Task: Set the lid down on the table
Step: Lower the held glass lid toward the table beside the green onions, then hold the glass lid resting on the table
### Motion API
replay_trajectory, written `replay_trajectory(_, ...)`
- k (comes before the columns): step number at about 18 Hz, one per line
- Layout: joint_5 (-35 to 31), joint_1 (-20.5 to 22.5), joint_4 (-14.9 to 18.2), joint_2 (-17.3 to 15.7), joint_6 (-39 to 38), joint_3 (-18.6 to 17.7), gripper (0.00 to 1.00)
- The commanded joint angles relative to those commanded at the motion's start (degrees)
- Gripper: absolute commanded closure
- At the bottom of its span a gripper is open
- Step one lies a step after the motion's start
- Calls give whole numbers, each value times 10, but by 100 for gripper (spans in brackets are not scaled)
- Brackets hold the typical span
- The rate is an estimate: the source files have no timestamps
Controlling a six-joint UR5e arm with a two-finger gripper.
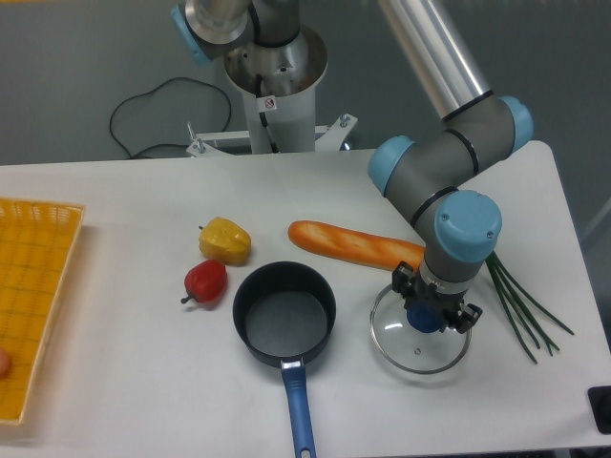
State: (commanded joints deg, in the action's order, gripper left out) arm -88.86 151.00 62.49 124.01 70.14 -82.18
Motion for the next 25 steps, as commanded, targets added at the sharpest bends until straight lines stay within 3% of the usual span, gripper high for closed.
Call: replay_trajectory(25, 3, -6, -11, 18, -4, -7, 63)
